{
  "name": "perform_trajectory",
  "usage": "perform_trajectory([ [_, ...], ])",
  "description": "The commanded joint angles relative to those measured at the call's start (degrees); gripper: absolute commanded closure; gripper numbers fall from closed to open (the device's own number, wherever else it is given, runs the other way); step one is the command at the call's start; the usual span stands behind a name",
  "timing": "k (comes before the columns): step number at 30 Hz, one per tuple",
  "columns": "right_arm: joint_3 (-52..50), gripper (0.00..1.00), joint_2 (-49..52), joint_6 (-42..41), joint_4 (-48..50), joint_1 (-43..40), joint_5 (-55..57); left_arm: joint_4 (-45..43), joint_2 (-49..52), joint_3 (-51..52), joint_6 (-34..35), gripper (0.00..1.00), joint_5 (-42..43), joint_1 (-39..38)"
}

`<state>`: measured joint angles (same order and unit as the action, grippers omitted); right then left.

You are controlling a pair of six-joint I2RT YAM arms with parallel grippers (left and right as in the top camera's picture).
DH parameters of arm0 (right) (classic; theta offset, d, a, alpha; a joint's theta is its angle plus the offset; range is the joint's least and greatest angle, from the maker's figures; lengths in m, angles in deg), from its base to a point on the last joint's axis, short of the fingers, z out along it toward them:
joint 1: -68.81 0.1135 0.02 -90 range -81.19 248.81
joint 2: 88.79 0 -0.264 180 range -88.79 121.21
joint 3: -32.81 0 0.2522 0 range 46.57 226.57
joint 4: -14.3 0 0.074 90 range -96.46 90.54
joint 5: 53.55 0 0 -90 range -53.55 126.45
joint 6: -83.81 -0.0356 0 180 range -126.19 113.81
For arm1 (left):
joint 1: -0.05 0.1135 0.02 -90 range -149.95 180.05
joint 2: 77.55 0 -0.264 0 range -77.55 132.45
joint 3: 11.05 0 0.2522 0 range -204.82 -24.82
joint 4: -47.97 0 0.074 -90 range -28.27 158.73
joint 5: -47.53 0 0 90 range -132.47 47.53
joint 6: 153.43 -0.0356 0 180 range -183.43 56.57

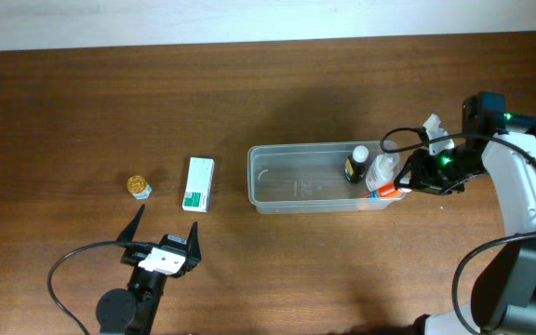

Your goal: Pack container

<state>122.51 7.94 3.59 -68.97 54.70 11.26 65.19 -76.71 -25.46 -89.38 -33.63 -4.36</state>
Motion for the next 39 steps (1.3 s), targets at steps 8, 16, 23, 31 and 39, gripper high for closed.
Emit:
perform_trajectory([
  [8,-0.4,0.66,0.4,0.5,0.2,0.2,-2.2,0.3,-0.5,0.1,-0.3,0.0,0.8,0.3],
  [16,-0.4,0.73,0.4,0.5,0.1,0.2,-3.1,0.3,-0.5,0.1,-0.3,0.01,0.8,0.3],
  [23,-0.4,0.76,0.4,0.5,0.1,0.2,-3.1,0.3,-0.5,0.1,-0.3,0.01,0.8,0.3],
  [31,3.5,0.76,0.4,0.5,-2.4,0.2,-2.8,0.3,-0.5,0.1,-0.3,0.01,0.8,0.3],
  [39,11.7,0.77,0.4,0.5,-9.0,0.2,0.3,0.3,-0.5,0.1,-0.3,0.0,0.8,0.3],
])
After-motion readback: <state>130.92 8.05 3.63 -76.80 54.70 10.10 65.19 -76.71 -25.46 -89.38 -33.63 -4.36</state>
